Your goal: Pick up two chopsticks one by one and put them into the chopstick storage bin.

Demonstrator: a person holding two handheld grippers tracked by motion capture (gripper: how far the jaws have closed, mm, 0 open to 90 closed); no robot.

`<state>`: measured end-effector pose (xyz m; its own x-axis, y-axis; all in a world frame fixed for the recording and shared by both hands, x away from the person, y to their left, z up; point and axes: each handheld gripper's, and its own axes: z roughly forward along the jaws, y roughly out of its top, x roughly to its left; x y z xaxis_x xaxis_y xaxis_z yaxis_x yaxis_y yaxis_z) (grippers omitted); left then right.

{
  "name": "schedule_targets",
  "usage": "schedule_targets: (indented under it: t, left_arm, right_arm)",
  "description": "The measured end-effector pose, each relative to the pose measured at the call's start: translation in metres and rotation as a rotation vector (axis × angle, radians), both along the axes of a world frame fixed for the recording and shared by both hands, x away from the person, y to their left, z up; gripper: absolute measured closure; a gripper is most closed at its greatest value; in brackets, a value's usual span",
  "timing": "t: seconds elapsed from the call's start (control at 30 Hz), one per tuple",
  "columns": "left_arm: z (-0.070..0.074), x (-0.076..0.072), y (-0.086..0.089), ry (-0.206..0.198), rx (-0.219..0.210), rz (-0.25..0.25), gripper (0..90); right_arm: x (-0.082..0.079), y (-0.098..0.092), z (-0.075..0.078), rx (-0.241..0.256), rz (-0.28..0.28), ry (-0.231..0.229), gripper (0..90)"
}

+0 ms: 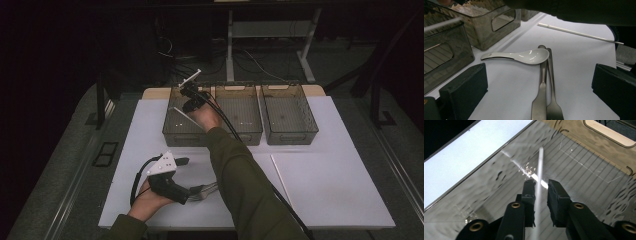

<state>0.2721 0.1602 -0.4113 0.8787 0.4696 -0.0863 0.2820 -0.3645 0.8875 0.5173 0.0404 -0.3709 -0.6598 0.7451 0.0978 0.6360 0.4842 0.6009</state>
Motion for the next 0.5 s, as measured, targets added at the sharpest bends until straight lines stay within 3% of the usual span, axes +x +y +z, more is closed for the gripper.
schedule_targets:
  t: [0.27,0.5]
  left_arm:
    - [0.0,0.0,0.0,-0.001,0.004,-0.003,0.0]
    - [0.0,0.0,0.0,-0.002,0.008,-0.001,0.0]
  right_arm:
    - [-0.008,-0.012,0.014,0.042,0.036,-0.025,61.1]
    - [-0.016,-0.042,0.023,0.093,0.041,-0.049,50.4]
